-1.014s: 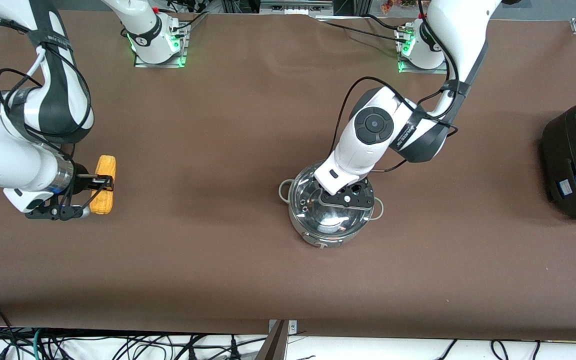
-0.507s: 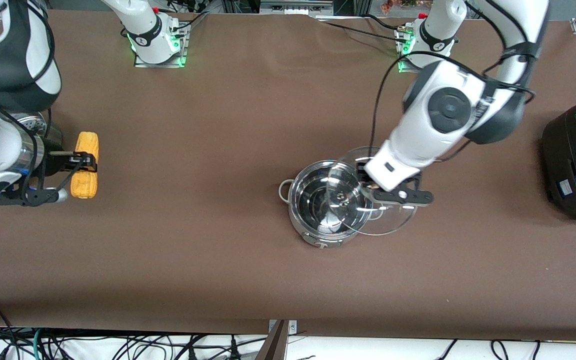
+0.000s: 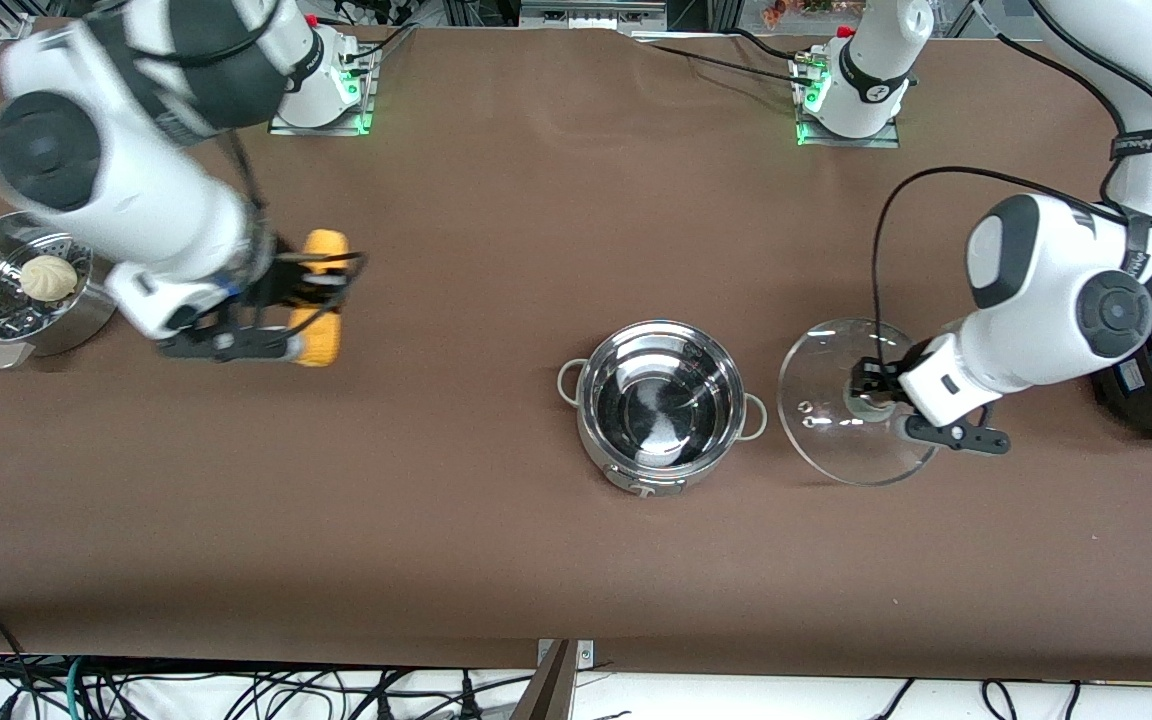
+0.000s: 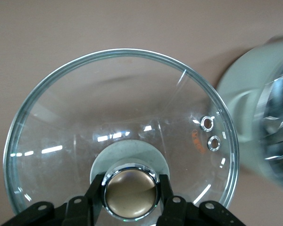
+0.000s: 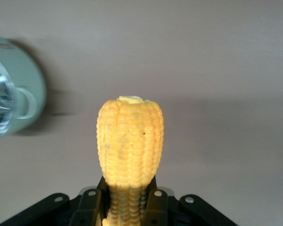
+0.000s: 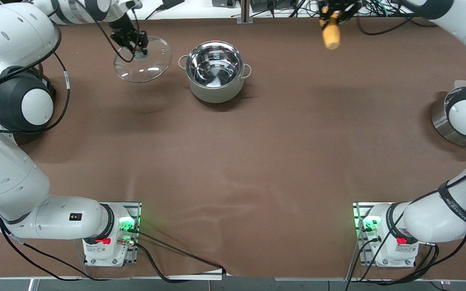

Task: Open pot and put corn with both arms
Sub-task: 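Lift the lid off with the left gripper while the right gripper carries corn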

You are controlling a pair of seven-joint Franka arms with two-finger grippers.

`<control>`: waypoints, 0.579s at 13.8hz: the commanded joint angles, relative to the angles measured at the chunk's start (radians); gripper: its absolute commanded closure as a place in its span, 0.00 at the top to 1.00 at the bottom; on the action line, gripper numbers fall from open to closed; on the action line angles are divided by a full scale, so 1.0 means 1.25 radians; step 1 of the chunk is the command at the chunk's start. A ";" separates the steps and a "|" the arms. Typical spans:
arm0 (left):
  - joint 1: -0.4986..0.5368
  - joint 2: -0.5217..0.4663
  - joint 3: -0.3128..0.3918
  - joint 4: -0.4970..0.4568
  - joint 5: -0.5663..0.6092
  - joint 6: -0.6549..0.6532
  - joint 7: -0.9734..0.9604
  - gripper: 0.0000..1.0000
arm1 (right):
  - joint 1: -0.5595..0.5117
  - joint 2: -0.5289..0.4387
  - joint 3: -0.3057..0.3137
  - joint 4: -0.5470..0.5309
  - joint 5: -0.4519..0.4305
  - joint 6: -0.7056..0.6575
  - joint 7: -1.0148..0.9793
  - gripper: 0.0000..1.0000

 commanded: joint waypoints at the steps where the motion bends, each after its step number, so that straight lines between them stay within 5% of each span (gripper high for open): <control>1: 0.001 -0.047 0.049 -0.105 -0.020 0.075 0.120 0.00 | 0.082 0.077 -0.004 0.111 -0.001 0.036 0.110 0.08; 5: 0.006 0.011 0.106 -0.211 -0.019 0.305 0.233 0.00 | 0.181 0.179 -0.004 0.198 -0.001 0.208 0.260 0.04; 8: 0.006 0.051 0.116 -0.221 -0.020 0.354 0.239 0.00 | 0.230 0.222 -0.005 0.199 -0.001 0.364 0.346 0.02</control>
